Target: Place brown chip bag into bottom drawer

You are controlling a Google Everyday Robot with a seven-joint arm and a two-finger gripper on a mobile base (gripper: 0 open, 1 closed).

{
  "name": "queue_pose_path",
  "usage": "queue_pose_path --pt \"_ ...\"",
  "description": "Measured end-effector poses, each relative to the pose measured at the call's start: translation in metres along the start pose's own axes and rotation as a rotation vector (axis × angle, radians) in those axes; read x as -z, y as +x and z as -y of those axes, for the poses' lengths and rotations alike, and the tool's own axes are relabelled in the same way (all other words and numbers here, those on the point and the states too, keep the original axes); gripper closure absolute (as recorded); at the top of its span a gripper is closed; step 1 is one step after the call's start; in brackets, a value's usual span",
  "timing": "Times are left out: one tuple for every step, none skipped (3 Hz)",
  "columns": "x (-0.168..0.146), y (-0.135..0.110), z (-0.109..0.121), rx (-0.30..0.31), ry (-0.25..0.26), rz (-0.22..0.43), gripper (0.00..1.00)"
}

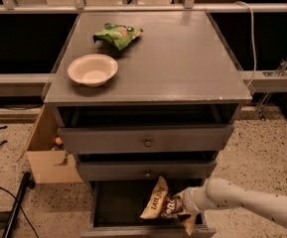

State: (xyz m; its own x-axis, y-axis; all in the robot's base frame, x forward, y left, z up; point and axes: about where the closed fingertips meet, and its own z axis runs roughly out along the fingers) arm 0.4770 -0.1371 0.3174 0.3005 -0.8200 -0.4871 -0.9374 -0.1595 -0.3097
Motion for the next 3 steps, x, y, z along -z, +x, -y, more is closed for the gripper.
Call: queue_pose_path --pt "-0.037 0.004 0.000 0.032 -0.015 0.025 1.00" --pt "-0.073 0.003 0.000 0.078 -0.032 0.034 1.00" --pt "-0.102 -0.002 -0.002 0.149 -0.008 0.044 1.00"
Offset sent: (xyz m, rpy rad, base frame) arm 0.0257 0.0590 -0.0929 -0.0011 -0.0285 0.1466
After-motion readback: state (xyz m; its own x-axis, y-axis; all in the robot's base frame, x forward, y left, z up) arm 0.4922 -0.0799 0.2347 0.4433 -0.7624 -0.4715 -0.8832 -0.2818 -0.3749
